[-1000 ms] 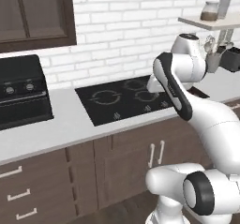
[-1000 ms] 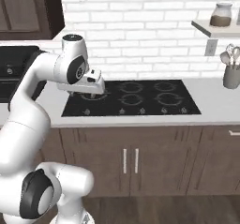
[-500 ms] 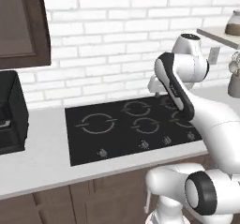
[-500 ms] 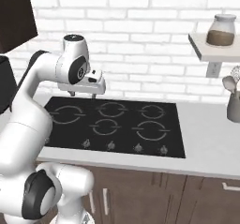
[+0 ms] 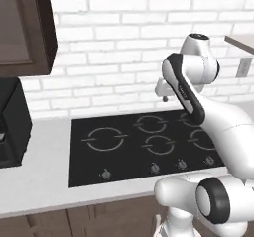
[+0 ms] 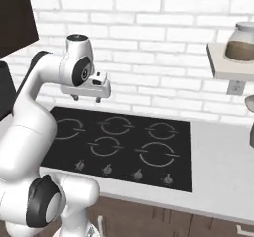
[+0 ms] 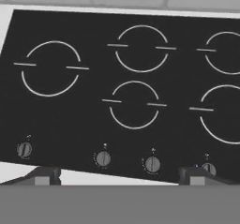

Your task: Navigate to the stove.

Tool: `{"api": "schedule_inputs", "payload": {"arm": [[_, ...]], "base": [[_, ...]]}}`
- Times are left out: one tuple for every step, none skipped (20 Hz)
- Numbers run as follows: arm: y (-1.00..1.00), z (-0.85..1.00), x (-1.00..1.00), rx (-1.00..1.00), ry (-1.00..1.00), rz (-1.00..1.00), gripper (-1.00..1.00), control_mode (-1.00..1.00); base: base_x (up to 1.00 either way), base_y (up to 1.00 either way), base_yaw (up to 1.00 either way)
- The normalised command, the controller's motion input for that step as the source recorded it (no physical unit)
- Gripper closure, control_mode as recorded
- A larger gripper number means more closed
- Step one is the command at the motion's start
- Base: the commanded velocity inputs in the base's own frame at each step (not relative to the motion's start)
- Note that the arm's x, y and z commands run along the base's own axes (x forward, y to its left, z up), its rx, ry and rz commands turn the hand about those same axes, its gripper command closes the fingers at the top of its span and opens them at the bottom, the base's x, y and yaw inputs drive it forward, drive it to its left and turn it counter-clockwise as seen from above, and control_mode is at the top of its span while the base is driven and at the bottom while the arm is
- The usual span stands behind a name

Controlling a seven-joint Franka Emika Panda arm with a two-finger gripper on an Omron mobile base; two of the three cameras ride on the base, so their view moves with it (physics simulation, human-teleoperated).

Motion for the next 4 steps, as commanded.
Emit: {"api": "schedule_inputs", "payload": {"arm": [[0.00, 0.00, 0.00, 0.00, 0.00, 0.00, -1.00, 1.00], [0.00, 0.00, 0.00, 0.00, 0.00, 0.00, -1.00, 1.00], [0.00, 0.00, 0.00, 0.00, 0.00, 0.00, -1.00, 1.00], [0.00, 0.00, 0.00, 0.00, 0.00, 0.00, -1.00, 1.00]], "base": [[0.08, -0.08, 0.05], [0.00, 0.00, 0.00], [0.00, 0.00, 0.00], [0.00, 0.00, 0.00]]}}
